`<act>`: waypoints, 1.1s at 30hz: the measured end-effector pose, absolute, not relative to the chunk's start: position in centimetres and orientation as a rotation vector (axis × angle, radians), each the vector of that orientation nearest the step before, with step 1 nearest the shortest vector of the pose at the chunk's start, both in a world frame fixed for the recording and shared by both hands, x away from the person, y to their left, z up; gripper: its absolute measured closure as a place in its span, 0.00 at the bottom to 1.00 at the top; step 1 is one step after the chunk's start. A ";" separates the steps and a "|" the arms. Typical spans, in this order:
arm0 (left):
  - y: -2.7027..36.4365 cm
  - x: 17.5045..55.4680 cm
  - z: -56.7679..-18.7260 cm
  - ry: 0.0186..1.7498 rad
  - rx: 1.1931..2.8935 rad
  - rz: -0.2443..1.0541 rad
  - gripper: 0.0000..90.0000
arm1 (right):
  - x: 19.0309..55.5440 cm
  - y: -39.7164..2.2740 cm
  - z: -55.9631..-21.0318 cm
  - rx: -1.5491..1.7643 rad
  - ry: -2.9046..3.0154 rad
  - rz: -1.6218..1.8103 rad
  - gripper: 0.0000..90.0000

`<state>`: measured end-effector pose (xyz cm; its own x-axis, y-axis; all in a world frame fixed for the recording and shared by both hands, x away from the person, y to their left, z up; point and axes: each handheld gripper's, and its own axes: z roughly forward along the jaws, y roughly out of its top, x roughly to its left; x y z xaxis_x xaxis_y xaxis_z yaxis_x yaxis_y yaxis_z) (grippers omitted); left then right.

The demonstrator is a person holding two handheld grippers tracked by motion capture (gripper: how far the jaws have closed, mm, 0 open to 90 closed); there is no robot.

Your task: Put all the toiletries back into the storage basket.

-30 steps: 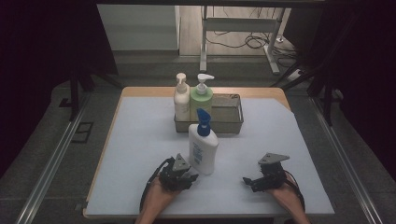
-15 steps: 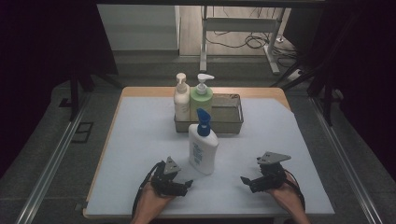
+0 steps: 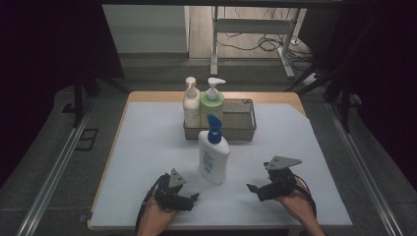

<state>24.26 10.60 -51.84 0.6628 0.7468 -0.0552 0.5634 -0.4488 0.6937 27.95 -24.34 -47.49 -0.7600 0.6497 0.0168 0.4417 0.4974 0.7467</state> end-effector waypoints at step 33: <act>10.5 24.2 -52.3 1.020 2.196 0.366 0.12 | 29.5 -17.4 -42.7 0.841 2.466 1.221 0.04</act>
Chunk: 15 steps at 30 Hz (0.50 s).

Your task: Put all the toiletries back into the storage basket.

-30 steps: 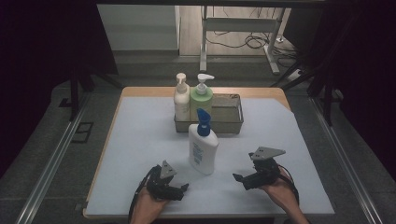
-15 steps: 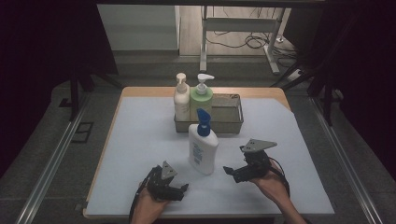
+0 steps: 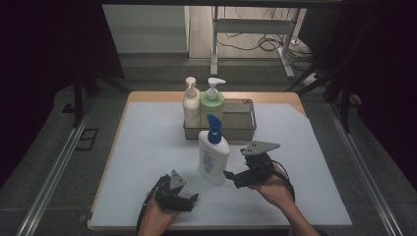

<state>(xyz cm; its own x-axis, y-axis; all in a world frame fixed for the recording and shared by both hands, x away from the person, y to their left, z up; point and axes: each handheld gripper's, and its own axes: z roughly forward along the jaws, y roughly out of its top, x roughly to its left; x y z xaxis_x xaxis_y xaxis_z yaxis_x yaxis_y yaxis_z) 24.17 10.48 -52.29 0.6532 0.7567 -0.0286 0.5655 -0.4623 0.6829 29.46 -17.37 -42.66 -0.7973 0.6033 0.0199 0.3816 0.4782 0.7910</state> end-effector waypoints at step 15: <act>10.5 24.2 -52.3 1.021 2.196 0.366 0.12 | 30.6 -13.6 -40.9 0.877 2.436 1.231 0.14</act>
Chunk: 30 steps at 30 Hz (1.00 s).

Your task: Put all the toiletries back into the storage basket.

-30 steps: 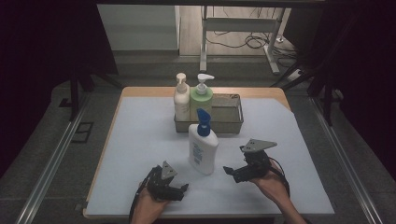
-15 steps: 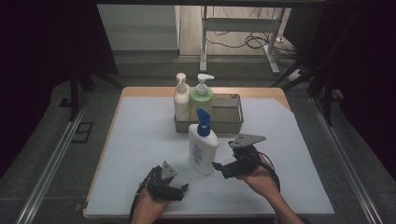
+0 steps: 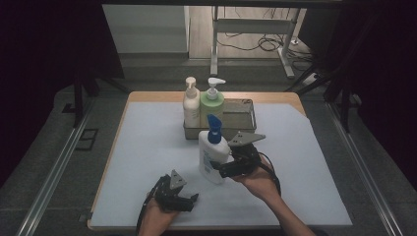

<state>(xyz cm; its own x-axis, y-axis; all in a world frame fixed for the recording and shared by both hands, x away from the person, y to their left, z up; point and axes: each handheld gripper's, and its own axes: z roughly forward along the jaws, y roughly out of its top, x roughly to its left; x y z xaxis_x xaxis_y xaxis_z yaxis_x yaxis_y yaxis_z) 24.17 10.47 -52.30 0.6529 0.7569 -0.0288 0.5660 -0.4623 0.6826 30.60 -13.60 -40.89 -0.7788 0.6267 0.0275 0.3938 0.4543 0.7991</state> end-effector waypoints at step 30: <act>10.5 24.2 -52.3 1.021 2.196 0.366 0.12 | 31.5 -10.8 -41.0 0.881 2.451 1.156 0.44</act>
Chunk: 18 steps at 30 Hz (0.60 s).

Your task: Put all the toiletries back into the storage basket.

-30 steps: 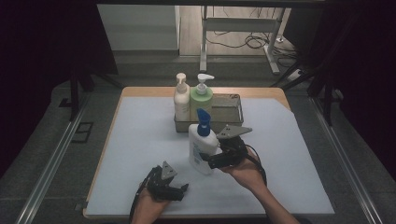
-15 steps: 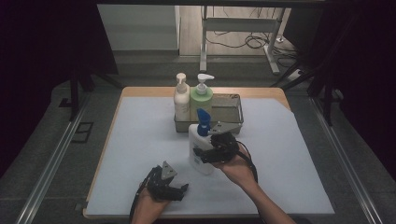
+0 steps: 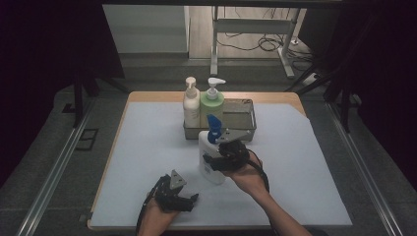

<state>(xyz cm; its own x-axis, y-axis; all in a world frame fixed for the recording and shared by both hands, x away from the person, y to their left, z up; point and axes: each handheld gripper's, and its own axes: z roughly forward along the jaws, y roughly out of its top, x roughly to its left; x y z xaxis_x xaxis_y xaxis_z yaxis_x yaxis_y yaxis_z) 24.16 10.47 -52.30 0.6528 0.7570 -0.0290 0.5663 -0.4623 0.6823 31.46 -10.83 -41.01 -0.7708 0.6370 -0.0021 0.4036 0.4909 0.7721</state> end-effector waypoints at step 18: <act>10.5 24.2 -52.3 1.021 2.197 0.365 0.12 | 31.3 -12.7 -38.6 0.870 2.490 1.180 0.44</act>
